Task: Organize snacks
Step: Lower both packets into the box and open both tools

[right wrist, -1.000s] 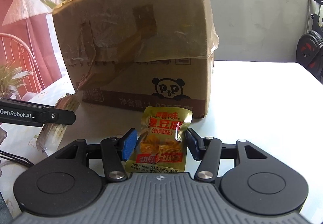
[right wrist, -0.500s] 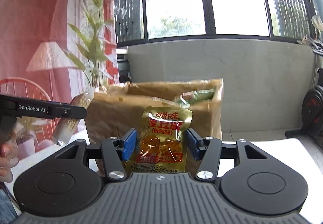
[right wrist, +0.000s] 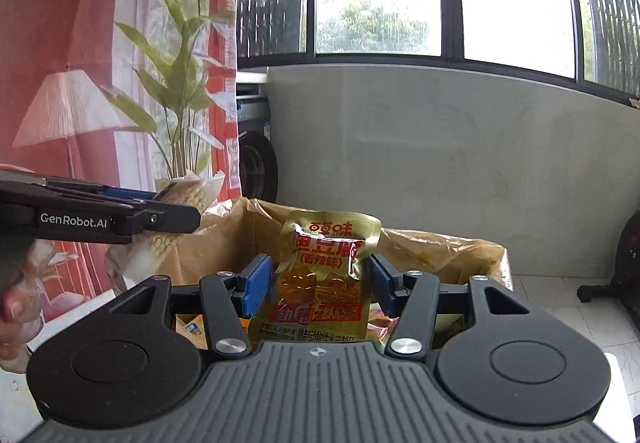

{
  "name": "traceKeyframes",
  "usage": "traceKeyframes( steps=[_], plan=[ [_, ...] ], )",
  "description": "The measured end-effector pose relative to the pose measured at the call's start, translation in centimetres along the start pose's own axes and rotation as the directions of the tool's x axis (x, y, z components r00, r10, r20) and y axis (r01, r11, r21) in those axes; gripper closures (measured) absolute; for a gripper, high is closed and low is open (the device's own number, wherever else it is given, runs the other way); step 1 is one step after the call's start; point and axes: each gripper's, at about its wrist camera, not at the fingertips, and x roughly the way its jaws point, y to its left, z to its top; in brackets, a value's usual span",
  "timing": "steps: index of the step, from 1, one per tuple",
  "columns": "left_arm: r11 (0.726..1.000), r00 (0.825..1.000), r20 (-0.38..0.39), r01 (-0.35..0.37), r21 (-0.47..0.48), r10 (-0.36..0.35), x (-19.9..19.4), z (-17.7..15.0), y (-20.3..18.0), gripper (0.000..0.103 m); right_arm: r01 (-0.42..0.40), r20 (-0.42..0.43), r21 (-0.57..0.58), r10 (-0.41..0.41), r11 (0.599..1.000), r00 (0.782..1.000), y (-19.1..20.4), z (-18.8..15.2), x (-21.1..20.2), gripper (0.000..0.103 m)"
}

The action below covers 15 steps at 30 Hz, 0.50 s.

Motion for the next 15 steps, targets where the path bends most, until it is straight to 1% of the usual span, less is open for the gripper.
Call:
traceKeyframes(
  steps=[2,3,6,8,12,15],
  plan=[
    [1.0,1.0,0.013,0.006,0.0,-0.006,0.4,-0.3,0.6,0.054,0.007,-0.035,0.016,-0.007,1.0,0.999,-0.1,0.1,0.8,0.047],
    [1.0,1.0,0.012,-0.002,-0.001,0.002,0.6,-0.3,0.7,0.054,0.017,-0.045,0.023,-0.016,1.0,0.999,-0.2,0.2,1.2,0.046],
    [1.0,1.0,-0.004,-0.014,-0.015,0.014,0.7,-0.4,0.9,0.051,0.036,-0.058,0.036,-0.034,0.999,0.998,-0.4,0.1,1.3,0.043],
    [0.999,1.0,-0.002,-0.022,-0.023,0.022,0.4,-0.4,1.2,0.043,0.038,-0.062,0.04,-0.035,0.998,0.997,-0.5,0.0,1.0,0.042],
    [0.998,0.999,-0.003,-0.039,-0.047,0.039,-0.7,-0.3,2.2,0.035,0.051,-0.048,0.036,-0.049,0.998,0.998,-0.7,0.1,0.3,0.029],
    [0.997,0.999,0.003,-0.045,-0.065,0.045,-1.7,0.0,3.0,0.03,0.051,-0.034,0.059,-0.05,0.997,0.998,-1.1,0.1,-0.7,0.026]
  ],
)
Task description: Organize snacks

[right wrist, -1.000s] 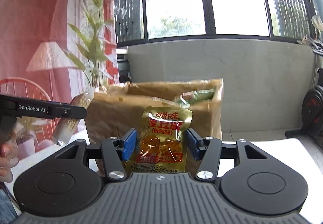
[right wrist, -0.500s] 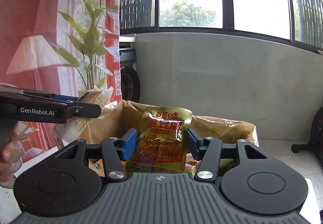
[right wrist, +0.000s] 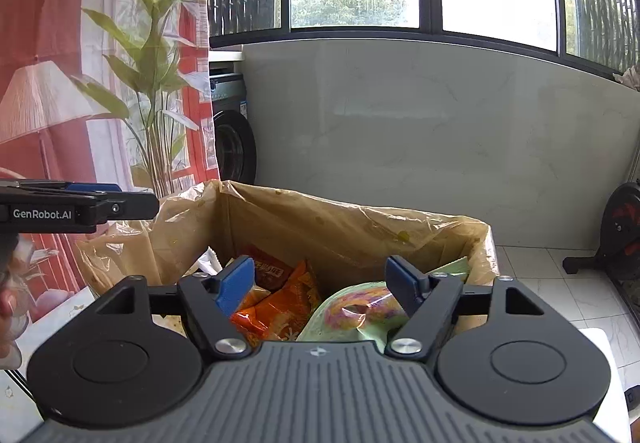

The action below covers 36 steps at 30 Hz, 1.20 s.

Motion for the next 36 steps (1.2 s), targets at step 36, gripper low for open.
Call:
traceKeyframes(
  steps=[36],
  plan=[
    [0.989,0.989,0.087,-0.126,0.08,0.119,-16.8,1.4,-6.5,0.007,0.123,0.055,0.165,-0.134,0.979,0.989,3.6,0.0,-17.2,0.0]
  ],
)
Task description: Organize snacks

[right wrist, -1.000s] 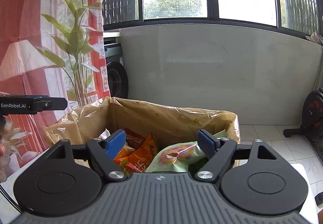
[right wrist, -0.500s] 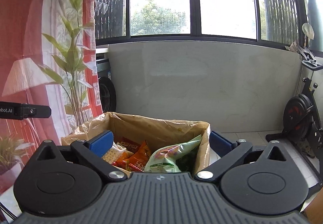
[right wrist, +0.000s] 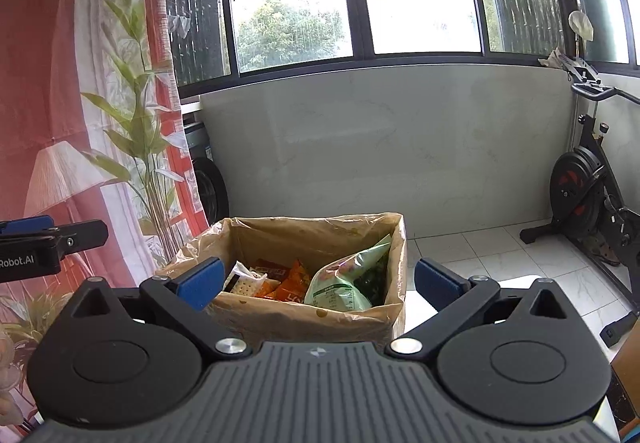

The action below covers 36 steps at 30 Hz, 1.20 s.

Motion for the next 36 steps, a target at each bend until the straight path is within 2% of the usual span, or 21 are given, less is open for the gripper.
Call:
traceKeyframes(
  steps=[36],
  plan=[
    [1.0,1.0,-0.025,-0.007,-0.022,0.006,-0.2,-0.46,0.22,0.007,0.003,0.007,-0.027,-0.003,1.0,1.0,0.66,-0.37,-0.67,0.0]
  ],
)
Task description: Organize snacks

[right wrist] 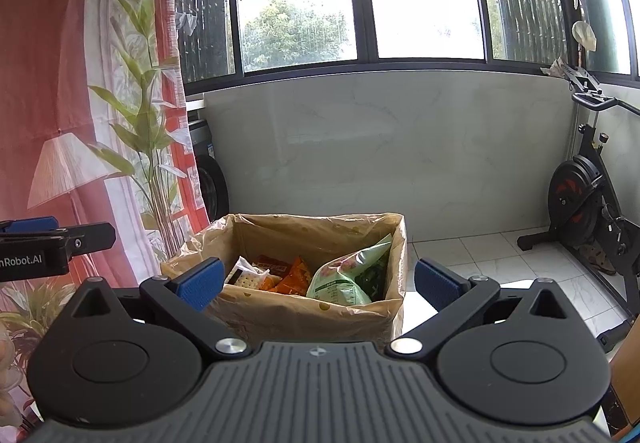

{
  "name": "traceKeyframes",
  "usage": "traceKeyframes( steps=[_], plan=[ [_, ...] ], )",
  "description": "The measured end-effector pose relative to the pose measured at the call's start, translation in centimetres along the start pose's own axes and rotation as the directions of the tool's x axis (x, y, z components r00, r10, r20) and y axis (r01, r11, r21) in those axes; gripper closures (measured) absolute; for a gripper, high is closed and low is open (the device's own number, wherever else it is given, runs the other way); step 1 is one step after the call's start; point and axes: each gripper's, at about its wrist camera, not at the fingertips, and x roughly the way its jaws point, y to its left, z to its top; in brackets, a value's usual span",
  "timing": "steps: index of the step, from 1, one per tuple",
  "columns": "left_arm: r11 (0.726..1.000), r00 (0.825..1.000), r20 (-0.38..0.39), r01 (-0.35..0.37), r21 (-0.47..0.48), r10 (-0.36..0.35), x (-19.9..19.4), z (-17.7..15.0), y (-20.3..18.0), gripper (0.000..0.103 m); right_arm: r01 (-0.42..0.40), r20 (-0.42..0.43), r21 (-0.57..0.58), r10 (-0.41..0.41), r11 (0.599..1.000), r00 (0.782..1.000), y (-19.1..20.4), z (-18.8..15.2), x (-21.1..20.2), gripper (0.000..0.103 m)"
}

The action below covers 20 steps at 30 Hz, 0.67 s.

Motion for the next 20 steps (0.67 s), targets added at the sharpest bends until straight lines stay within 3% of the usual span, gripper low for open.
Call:
traceKeyframes(
  steps=[20],
  plan=[
    [1.0,1.0,-0.011,0.01,-0.019,-0.01,0.37,-0.35,0.43,0.006,0.0,-0.004,0.0,0.0,1.0,1.0,-0.04,-0.1,0.16,0.0]
  ],
)
